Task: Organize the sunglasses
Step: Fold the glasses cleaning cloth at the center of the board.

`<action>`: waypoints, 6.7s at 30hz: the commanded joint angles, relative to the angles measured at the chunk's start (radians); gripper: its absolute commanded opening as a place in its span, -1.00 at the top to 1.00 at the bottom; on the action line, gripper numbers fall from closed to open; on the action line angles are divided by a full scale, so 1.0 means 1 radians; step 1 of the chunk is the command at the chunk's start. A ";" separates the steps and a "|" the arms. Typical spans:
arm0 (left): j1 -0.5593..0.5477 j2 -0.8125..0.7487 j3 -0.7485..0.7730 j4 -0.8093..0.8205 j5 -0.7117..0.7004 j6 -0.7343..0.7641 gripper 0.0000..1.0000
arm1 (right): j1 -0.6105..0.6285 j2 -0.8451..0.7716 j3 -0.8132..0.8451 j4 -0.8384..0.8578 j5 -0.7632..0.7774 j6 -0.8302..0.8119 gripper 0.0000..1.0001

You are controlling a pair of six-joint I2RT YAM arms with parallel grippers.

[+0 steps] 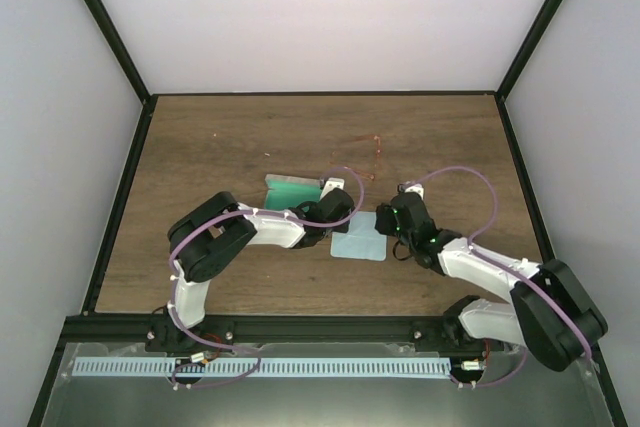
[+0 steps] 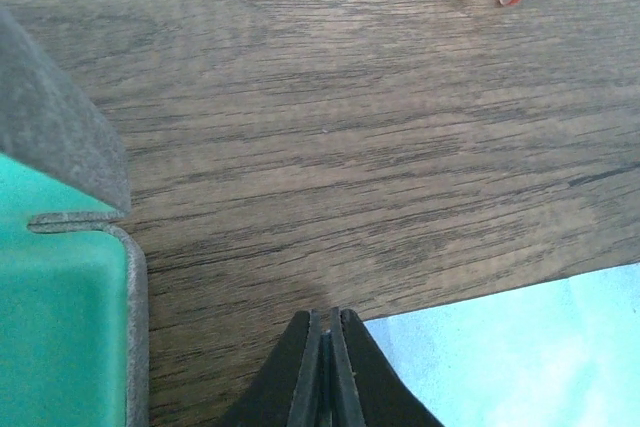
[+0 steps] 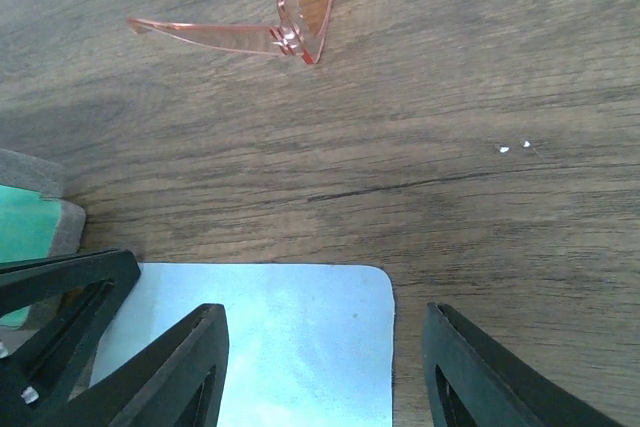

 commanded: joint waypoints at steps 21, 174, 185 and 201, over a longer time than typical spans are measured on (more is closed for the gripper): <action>-0.009 0.037 -0.017 -0.089 0.045 -0.010 0.91 | -0.053 0.357 0.148 0.104 -0.056 -0.058 -0.01; -0.048 -0.207 -0.097 -0.063 0.037 -0.001 0.91 | -0.014 0.134 -0.011 0.088 -0.080 -0.041 0.95; -0.059 -0.229 -0.123 -0.061 0.049 -0.012 0.91 | -0.005 0.080 -0.039 0.101 -0.086 -0.044 0.84; -0.080 -0.268 -0.150 -0.060 0.060 -0.022 0.91 | 0.015 0.059 -0.063 0.106 -0.093 -0.045 0.85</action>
